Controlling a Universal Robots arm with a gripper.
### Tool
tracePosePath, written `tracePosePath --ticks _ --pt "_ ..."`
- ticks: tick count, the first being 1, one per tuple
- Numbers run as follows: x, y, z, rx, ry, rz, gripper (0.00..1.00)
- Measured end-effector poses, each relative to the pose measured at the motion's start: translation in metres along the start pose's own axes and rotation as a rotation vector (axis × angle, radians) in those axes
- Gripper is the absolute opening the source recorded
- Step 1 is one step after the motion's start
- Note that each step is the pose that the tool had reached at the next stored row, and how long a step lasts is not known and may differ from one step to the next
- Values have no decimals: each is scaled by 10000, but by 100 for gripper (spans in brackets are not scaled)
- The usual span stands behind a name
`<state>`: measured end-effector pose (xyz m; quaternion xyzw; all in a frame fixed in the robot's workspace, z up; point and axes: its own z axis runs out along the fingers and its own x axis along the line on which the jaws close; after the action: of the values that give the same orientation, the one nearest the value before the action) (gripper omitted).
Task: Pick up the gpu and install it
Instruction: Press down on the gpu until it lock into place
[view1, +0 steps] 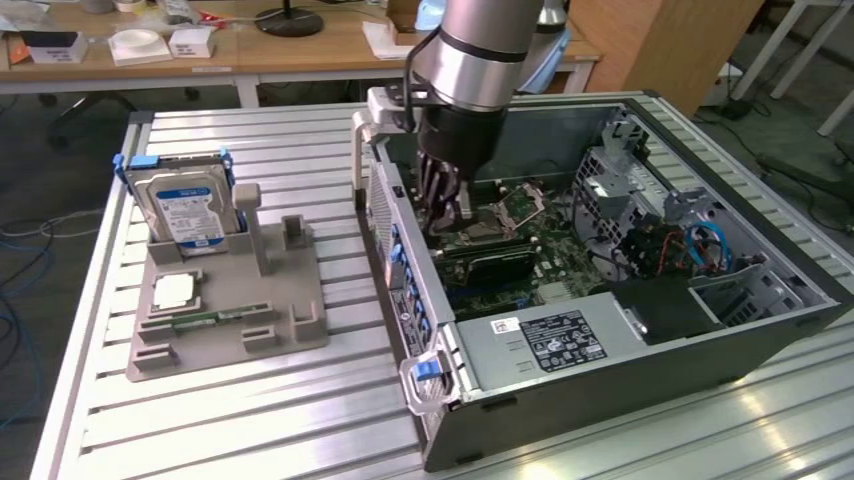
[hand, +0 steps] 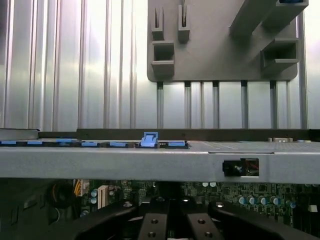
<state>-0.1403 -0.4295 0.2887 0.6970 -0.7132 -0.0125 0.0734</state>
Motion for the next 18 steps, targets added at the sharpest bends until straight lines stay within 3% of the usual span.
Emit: tracePosePath --ticks 3,5,10,11,15,18 --pt "-1 -61 -7 -41 5 -4 10" --pt "0 -74 -13 -129 6 -12 10" --pt "0 -117 -43 -664 23 -56 10" --pt "0 -137 -49 -737 24 -62 10" --pt "0 -219 -67 -934 30 -80 10" --pt "15 -246 -72 -1175 36 -100 10"
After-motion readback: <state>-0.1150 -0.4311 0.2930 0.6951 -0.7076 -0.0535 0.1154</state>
